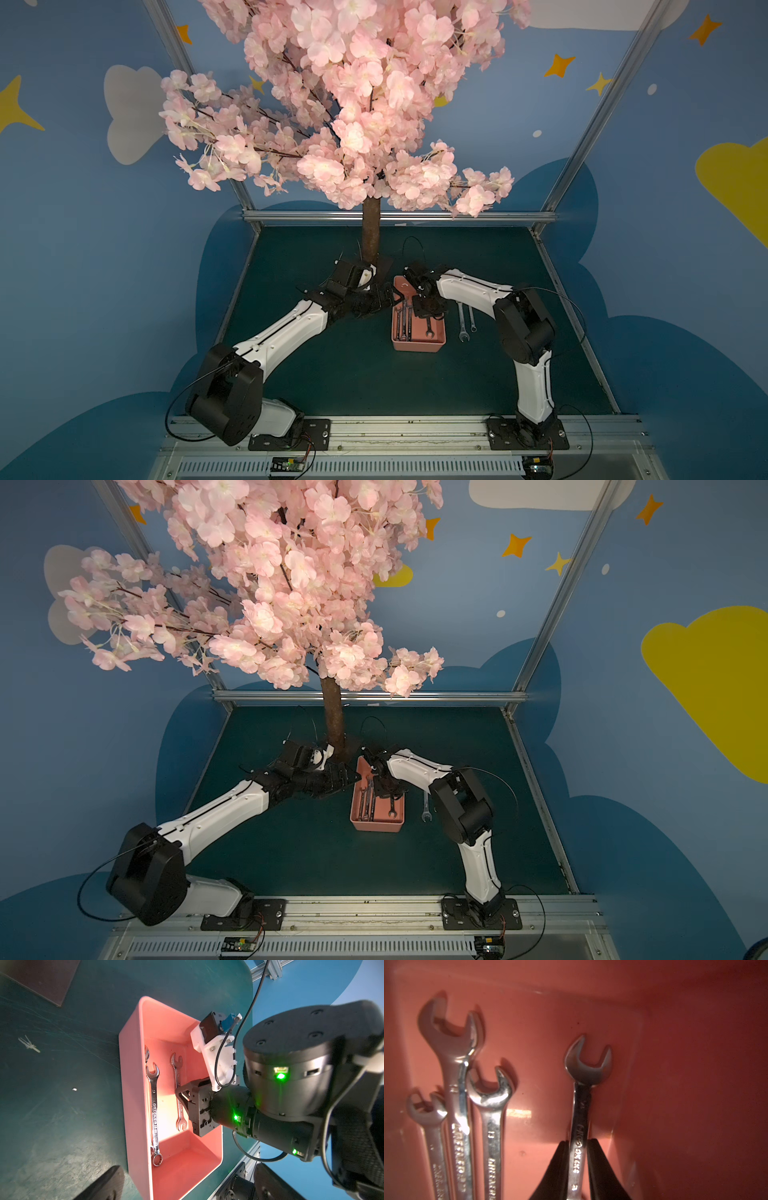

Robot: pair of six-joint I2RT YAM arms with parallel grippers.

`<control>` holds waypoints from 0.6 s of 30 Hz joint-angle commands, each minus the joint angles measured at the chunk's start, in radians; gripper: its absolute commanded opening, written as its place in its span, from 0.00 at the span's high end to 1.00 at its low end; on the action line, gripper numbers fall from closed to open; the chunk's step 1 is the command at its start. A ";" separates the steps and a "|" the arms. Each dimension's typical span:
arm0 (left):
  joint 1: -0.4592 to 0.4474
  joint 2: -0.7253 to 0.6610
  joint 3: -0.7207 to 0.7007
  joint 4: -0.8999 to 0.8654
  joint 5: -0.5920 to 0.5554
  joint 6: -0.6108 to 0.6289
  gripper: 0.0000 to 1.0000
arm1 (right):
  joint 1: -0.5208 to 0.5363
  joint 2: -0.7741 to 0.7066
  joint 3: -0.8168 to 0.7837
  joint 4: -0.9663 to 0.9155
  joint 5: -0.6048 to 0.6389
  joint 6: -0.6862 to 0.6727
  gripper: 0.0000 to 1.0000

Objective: Take out the wrench from the storage box
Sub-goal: Pick up the wrench from the storage box.

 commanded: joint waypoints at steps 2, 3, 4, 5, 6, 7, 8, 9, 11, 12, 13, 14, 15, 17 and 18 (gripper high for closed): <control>0.004 0.006 0.026 -0.011 0.007 0.011 0.00 | -0.012 -0.007 0.031 -0.038 0.016 -0.002 0.71; 0.004 0.007 0.027 -0.011 0.009 0.011 0.00 | -0.015 -0.002 0.032 -0.029 0.007 -0.002 0.71; 0.005 0.006 0.026 -0.012 0.009 0.013 0.00 | -0.019 0.004 0.033 -0.022 -0.004 0.000 0.71; 0.005 0.003 0.027 -0.016 0.006 0.015 0.00 | -0.024 0.014 0.032 -0.018 -0.016 0.006 0.71; 0.006 0.001 0.027 -0.019 0.003 0.019 0.00 | -0.028 0.022 0.028 -0.010 -0.032 0.008 0.71; 0.006 0.000 0.027 -0.022 0.002 0.022 0.00 | -0.030 0.026 0.023 -0.002 -0.041 0.010 0.71; 0.008 -0.002 0.028 -0.025 0.002 0.024 0.00 | -0.029 0.033 0.021 0.000 -0.044 0.011 0.71; 0.009 -0.001 0.028 -0.029 0.002 0.026 0.00 | -0.030 0.042 0.022 -0.004 -0.040 0.013 0.71; 0.012 -0.003 0.028 -0.029 0.004 0.029 0.00 | -0.026 0.060 0.030 -0.020 -0.017 0.013 0.70; 0.013 -0.003 0.028 -0.029 0.005 0.030 0.00 | -0.020 0.069 0.034 -0.028 0.001 0.009 0.70; 0.012 -0.001 0.028 -0.028 0.006 0.030 0.00 | -0.014 0.080 0.040 -0.034 0.021 0.004 0.69; 0.013 -0.001 0.028 -0.026 0.008 0.030 0.00 | -0.008 0.094 0.052 -0.051 0.040 0.004 0.69; 0.015 0.001 0.030 -0.025 0.009 0.030 0.00 | -0.003 0.104 0.060 -0.062 0.047 0.007 0.68; 0.014 0.004 0.030 -0.021 0.012 0.030 0.00 | 0.000 0.110 0.057 -0.053 0.031 0.015 0.68; 0.014 0.004 0.030 -0.021 0.012 0.030 0.00 | 0.000 0.106 0.049 -0.036 0.010 0.020 0.68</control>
